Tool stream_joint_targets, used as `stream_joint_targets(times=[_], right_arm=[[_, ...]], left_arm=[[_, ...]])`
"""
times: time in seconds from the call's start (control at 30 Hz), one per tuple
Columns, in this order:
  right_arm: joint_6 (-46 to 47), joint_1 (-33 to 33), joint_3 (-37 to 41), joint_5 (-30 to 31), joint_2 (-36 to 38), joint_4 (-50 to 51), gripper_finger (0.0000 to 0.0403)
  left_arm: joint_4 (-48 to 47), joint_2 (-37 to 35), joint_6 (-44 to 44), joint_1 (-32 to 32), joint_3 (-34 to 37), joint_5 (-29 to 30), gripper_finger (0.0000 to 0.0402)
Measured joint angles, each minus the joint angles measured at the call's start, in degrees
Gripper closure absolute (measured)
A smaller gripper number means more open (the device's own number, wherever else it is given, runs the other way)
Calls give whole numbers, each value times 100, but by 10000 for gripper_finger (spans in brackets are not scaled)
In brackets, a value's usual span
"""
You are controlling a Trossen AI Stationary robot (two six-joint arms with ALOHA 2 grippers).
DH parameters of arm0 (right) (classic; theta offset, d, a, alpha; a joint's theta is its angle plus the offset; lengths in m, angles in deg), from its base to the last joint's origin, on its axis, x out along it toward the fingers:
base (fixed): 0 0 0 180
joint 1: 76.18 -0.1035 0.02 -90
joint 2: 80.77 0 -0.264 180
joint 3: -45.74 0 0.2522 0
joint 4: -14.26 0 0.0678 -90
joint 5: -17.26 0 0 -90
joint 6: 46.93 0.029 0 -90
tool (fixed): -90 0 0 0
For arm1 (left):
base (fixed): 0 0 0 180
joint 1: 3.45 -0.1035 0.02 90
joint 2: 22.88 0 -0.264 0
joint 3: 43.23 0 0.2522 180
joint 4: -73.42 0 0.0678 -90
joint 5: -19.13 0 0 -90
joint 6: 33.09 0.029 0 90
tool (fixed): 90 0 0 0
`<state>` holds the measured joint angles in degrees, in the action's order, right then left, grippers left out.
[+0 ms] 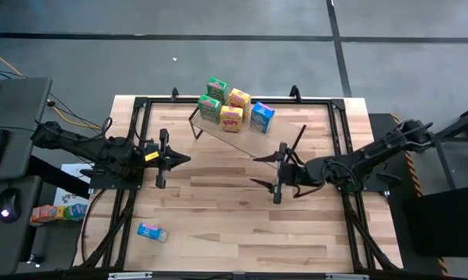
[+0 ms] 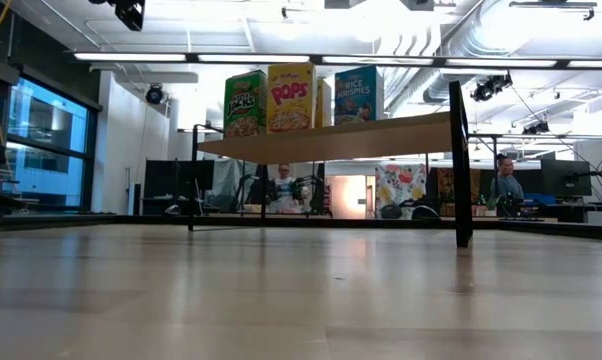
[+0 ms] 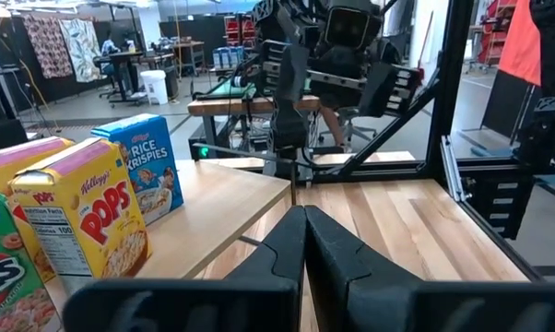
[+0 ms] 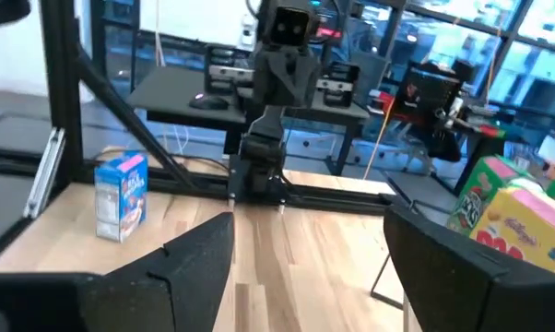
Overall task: Stack cereal on shelf
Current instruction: Put the blue cereal box aligned with the blue cereal box on the shelf
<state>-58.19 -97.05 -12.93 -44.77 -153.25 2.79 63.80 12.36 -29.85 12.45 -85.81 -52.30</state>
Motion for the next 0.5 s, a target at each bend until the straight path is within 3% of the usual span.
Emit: stream_joint_targets(times=[0.27, 0.5], right_arm=[[-214, -1, 0, -2, 1, 148, 130], [-134, 0, -1, -2, 1, 183, 130]], left_arm=[[41, 0, -94, -2, -4, 87, 385], [27, 83, -66, 2, -7, -143, 285]])
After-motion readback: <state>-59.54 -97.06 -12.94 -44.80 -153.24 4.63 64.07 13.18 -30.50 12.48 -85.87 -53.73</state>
